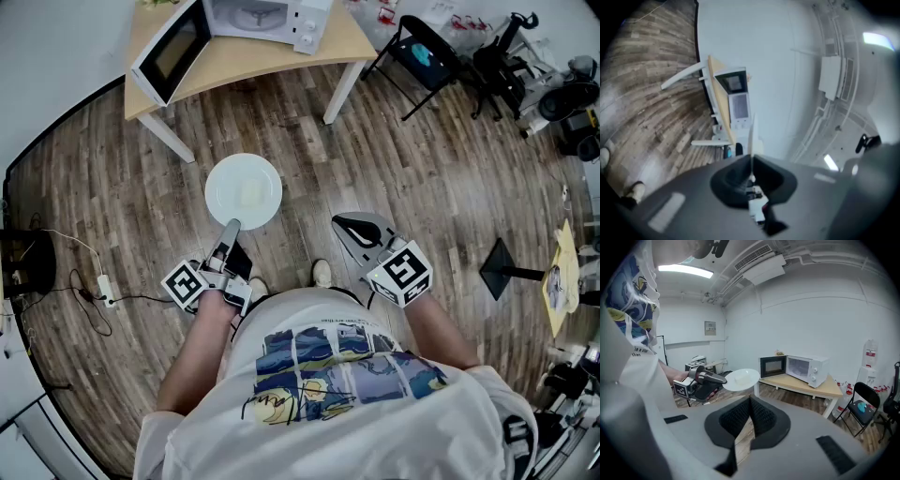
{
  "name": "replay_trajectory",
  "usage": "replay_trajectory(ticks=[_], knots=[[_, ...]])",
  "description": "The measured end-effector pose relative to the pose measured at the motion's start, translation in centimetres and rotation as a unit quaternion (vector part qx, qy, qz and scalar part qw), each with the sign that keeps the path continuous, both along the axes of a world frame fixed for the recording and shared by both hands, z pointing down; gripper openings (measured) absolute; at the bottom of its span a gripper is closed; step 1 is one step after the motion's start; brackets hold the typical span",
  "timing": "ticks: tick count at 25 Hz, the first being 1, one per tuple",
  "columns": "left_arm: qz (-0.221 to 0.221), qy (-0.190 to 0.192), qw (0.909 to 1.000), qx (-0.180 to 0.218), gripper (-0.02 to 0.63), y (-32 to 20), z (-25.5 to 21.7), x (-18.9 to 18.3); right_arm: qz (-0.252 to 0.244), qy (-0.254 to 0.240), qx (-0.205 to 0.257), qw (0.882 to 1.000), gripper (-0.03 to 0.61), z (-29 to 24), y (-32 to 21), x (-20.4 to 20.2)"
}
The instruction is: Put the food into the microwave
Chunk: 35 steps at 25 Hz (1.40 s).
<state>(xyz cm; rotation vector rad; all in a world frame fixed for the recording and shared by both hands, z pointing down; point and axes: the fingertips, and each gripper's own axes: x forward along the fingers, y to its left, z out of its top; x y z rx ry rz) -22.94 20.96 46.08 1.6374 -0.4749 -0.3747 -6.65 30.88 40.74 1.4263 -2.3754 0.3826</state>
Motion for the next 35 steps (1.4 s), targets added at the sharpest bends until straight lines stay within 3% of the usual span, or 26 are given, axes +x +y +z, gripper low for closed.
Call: replay_trajectory(ticks=[7, 12, 17, 22, 29, 35], knots=[[-0.029, 0.005, 0.9995, -0.008, 0.018, 1.1, -0.1, 8.4, -0.019, -0.009, -0.005, 1.0, 0.006, 0.5, 1.2, 8.9], [-0.057, 0.006, 0.9983, -0.001, 0.018, 1.0, -0.6, 12.1, -0.043, -0.017, 0.0, 0.999, 0.006, 1.2, 1.3, 13.5], [-0.069, -0.007, 0.9975, -0.008, 0.018, -0.9, -0.6, 14.7, -0.035, -0.04, -0.012, 0.998, 0.01, 2.5, -0.4, 16.5], [-0.072, -0.008, 0.9973, -0.006, 0.018, -6.3, -0.1, 16.7, -0.032, -0.045, -0.019, 0.998, 0.04, 3.3, -5.1, 18.3], [-0.068, 0.001, 0.9976, -0.009, 0.018, -15.4, 0.9, 18.3, -0.001, -0.058, -0.03, 0.998, 0.008, 2.1, -12.6, 19.8], [-0.039, -0.004, 0.9992, -0.006, 0.018, -24.1, 1.6, 20.1, 0.019, -0.05, -0.026, 0.998, 0.008, 1.1, -21.5, 21.6]])
